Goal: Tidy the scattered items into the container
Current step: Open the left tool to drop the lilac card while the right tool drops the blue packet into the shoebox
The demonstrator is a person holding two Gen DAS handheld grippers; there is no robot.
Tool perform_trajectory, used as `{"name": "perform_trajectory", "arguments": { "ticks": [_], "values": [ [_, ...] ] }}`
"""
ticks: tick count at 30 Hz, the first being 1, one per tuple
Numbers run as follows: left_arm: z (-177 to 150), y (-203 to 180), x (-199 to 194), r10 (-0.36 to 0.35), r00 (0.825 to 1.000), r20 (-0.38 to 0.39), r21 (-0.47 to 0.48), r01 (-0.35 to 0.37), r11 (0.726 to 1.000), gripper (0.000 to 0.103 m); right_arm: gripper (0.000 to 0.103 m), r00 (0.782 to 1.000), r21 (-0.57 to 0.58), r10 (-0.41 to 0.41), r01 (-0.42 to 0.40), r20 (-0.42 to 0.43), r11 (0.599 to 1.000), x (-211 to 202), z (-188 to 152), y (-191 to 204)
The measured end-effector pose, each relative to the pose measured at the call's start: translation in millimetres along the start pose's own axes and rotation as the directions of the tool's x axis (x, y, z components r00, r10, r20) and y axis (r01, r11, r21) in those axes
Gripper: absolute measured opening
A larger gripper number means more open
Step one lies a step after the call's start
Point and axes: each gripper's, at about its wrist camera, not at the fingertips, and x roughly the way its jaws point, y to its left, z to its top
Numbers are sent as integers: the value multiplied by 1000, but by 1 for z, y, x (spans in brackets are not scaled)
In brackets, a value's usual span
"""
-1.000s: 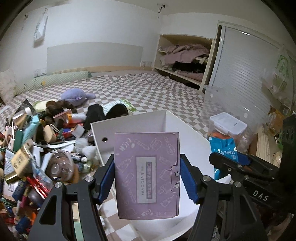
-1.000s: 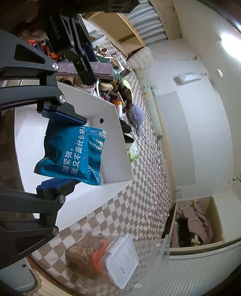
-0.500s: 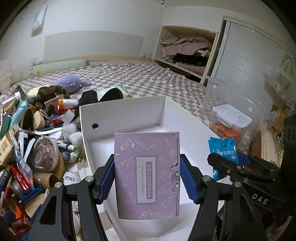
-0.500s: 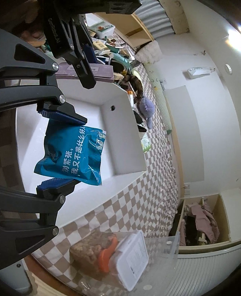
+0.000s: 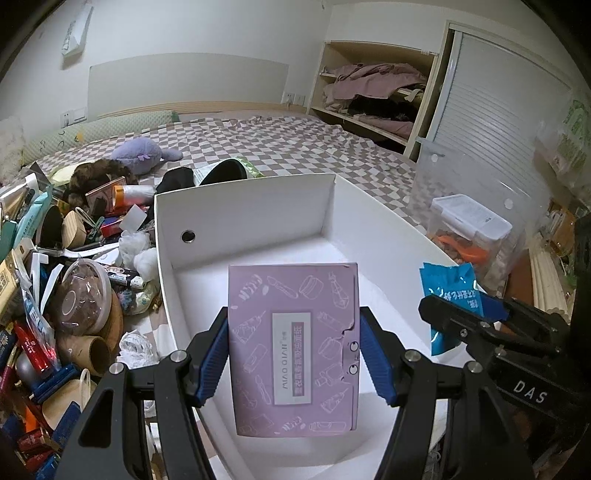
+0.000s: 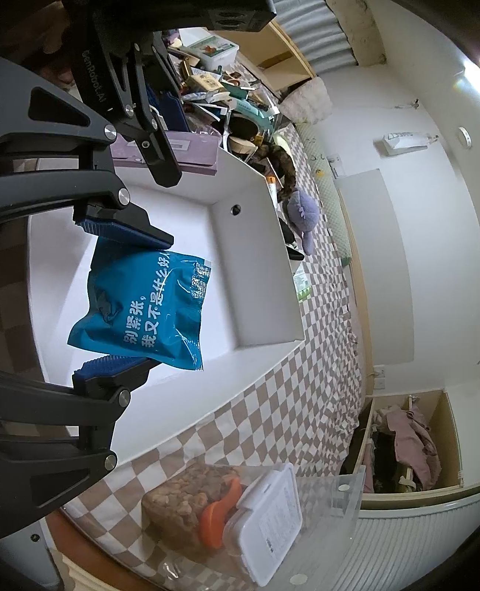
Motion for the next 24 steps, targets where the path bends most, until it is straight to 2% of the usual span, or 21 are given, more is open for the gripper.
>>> {"name": "perform_trajectory", "arguments": {
  "ticks": [24],
  "values": [
    [1, 5, 3, -7, 1000, -14, -15, 7, 1000, 66, 53, 999, -3, -7, 7, -38, 1000, 14, 3, -5]
  ]
}}
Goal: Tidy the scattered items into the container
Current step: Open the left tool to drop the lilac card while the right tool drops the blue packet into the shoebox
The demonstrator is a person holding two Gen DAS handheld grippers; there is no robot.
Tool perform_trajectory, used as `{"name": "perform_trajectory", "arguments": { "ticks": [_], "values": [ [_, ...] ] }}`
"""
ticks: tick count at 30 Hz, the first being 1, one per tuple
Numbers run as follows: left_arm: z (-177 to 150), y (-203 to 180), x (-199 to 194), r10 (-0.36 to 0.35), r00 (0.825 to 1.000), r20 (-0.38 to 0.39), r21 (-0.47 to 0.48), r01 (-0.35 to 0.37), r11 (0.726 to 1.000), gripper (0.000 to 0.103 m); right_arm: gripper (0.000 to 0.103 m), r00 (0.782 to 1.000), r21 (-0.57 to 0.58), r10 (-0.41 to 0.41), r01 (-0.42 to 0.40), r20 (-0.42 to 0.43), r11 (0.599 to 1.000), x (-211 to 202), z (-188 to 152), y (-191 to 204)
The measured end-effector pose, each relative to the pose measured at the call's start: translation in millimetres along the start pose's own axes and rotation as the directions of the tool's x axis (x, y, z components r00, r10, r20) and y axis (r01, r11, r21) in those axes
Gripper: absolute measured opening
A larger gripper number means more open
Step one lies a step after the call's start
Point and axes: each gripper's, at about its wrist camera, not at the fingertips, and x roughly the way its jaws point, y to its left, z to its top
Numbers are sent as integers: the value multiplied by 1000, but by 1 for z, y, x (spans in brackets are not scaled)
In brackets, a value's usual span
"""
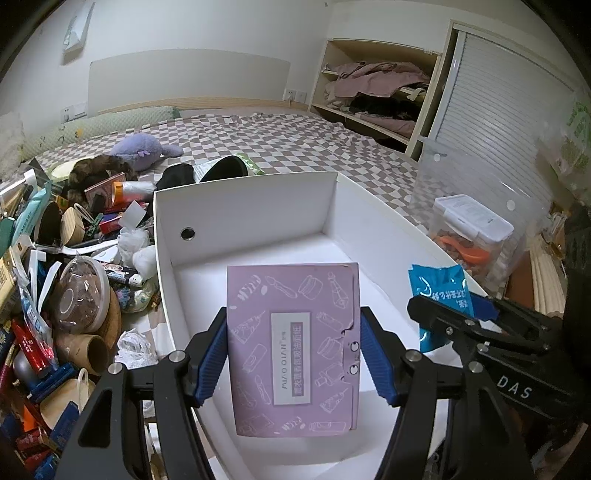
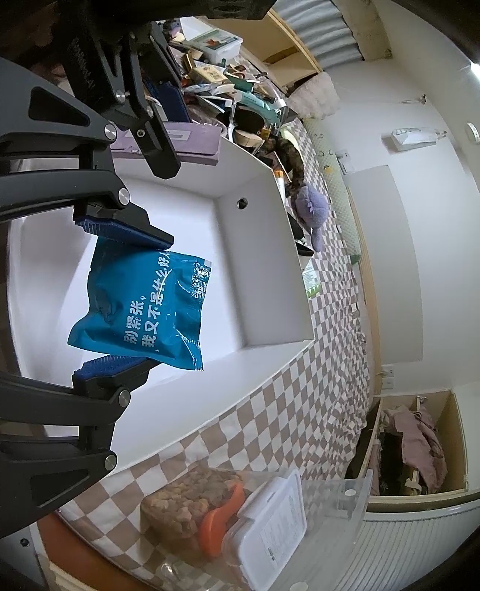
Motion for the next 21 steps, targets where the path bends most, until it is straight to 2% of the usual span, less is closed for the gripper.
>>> {"name": "perform_trajectory", "arguments": {
  "ticks": [5, 7, 9, 21],
  "values": [
    [-1, 0, 0, -2, 1000, -9, 0, 2, 1000, 67, 53, 1000, 2, 7, -7, -9, 1000, 1, 0, 0],
    [0, 0, 0, -6, 1000, -9, -4, 6, 1000, 82, 53, 1000, 0, 7, -7, -11, 1000, 2, 0, 0],
    [1, 1, -2, -9, 1000, -1, -11, 9, 1000, 86, 53, 1000, -2, 7, -7, -14, 1000, 2, 0, 1],
    [1, 0, -5, 0, 1000, 2, -2, 0, 1000, 86, 55, 1000, 4, 17, -16, -24, 1000, 3, 1, 1]
  ]
}}
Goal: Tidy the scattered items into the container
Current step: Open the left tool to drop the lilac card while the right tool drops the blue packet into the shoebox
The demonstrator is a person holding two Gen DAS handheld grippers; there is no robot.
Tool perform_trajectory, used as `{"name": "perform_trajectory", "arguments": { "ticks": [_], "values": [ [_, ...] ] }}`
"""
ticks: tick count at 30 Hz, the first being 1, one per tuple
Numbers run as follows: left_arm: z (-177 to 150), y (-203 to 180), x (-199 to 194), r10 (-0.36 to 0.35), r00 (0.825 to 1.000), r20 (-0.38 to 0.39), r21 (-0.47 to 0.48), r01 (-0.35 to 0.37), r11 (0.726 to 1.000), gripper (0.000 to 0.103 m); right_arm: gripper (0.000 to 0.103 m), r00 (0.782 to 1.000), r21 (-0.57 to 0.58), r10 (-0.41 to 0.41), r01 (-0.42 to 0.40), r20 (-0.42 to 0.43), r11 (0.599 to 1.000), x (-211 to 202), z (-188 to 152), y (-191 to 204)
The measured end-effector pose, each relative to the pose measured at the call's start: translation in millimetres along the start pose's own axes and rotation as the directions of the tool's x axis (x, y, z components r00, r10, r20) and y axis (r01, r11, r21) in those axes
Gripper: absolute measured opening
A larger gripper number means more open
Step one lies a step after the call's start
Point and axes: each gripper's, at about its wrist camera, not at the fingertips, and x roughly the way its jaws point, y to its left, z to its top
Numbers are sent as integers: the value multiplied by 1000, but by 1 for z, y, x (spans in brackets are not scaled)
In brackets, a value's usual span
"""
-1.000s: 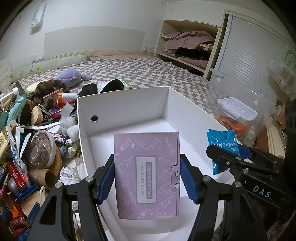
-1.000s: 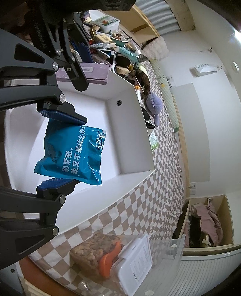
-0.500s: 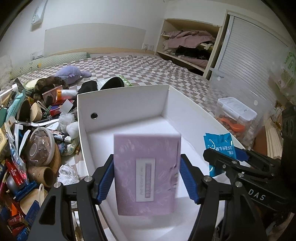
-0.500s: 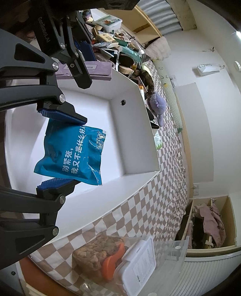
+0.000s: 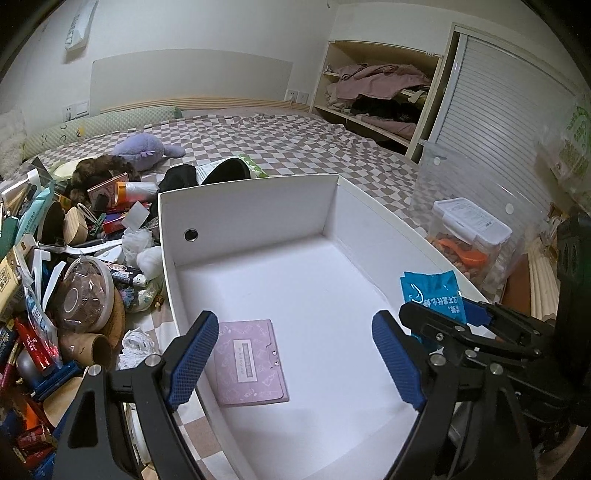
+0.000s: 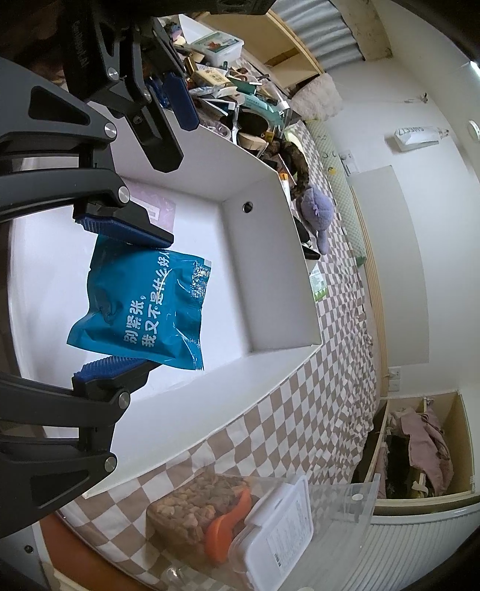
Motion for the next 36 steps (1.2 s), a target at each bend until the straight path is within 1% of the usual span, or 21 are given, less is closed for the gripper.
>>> {"name": "perform_trajectory", "arguments": {
  "ticks": [3, 4, 5, 6, 8, 9, 13, 27, 32, 36],
  "values": [
    [0, 1, -1, -2, 1000, 0, -1, 2, 1000, 86, 55, 1000, -2, 2, -2, -3, 1000, 1, 0, 1],
    [0, 1, -1, -2, 1000, 1, -2, 2, 1000, 86, 58, 1000, -8, 1, -1, -4, 1000, 1, 0, 2],
    [0, 1, -1, -2, 1000, 1, -2, 2, 1000, 86, 64, 1000, -13, 0, 0, -4, 1000, 1, 0, 3],
    [1, 2, -2, -2, 1000, 2, -4, 2, 1000, 86, 66, 1000, -18, -15, 15, 3, 1000, 0, 0, 4],
    [1, 3, -3, 0, 1000, 3, -7, 0, 1000, 86, 77, 999, -21, -45, 46, 15, 999, -1, 0, 4],
    [1, 4, -4, 1, 1000, 4, -9, -1, 1000, 86, 79, 999, -16, -49, 49, 18, 999, -1, 0, 3],
    [1, 4, -6, -1, 1000, 6, -11, 1, 1000, 86, 79, 1000, 15, -22, 22, 17, 1000, -2, 1, -1],
    [0, 3, -14, -10, 1000, 16, -13, 10, 1000, 86, 79, 999, 22, -33, 32, 16, 999, -7, -1, 0],
    [1, 4, -21, -12, 1000, 23, -16, 13, 1000, 86, 79, 1000, 36, -26, 26, 13, 999, -11, -2, -1],
    [1, 4, -30, -12, 999, 34, -10, 13, 1000, 86, 79, 999, 37, -31, 30, 26, 999, -20, -2, 0]
  ]
}}
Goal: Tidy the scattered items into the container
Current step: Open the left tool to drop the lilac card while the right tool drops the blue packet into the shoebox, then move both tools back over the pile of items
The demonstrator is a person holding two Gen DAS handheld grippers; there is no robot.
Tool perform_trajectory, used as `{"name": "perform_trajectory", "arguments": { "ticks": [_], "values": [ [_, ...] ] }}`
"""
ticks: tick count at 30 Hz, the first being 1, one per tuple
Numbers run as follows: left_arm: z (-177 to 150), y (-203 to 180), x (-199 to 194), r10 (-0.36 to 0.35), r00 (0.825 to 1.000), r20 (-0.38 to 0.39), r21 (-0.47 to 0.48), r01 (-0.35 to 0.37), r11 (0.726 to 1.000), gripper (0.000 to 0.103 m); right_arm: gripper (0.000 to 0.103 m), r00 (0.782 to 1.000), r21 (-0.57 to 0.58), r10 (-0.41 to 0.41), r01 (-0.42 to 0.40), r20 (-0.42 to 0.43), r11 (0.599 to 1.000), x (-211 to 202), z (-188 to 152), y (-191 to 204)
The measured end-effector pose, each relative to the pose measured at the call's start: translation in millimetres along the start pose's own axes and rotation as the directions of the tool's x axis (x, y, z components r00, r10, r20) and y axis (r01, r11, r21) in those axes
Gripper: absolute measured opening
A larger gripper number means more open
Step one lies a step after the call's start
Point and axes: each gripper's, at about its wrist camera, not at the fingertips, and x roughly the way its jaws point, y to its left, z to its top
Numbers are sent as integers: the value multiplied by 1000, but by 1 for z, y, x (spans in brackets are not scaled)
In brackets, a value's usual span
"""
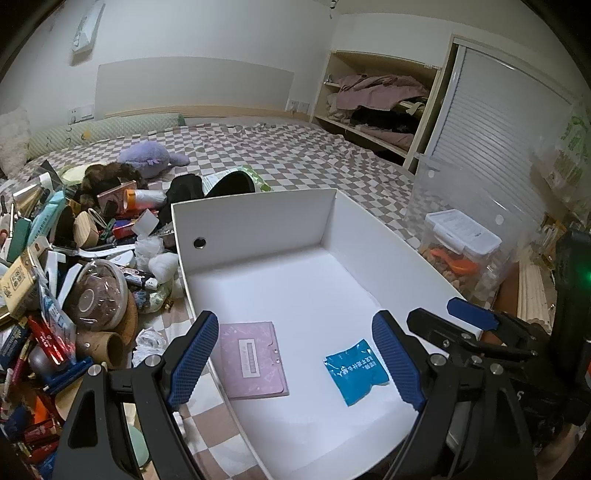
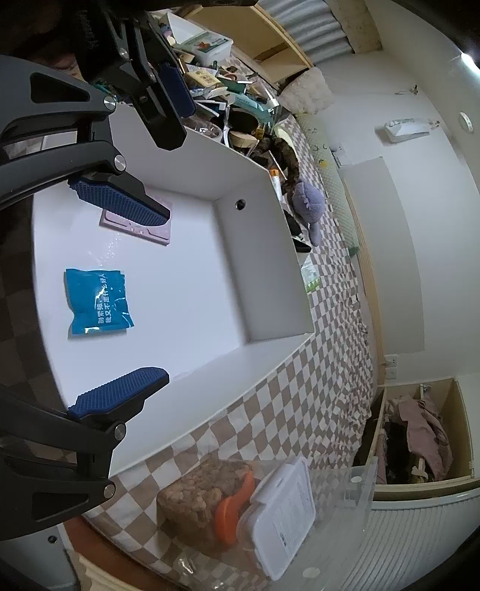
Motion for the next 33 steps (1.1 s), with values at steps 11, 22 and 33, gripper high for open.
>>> {"name": "perform_trajectory", "arguments": {
  "ticks": [11, 22, 33],
  "values": [
    [-6, 5, -43, 101, 991, 91, 49, -106, 993, 102, 80, 997, -7, -33, 34, 71, 999, -25, 2, 15],
    [-16, 30, -93, 249, 952, 180, 52, -262, 964, 103, 98, 988, -79, -1, 13, 155, 997, -53, 3, 51],
    [-24, 53, -142, 285, 921, 266, 43, -307, 951, 103, 103, 956, -87, 109, -88, 274, 992, -86, -9, 90]
  ]
}}
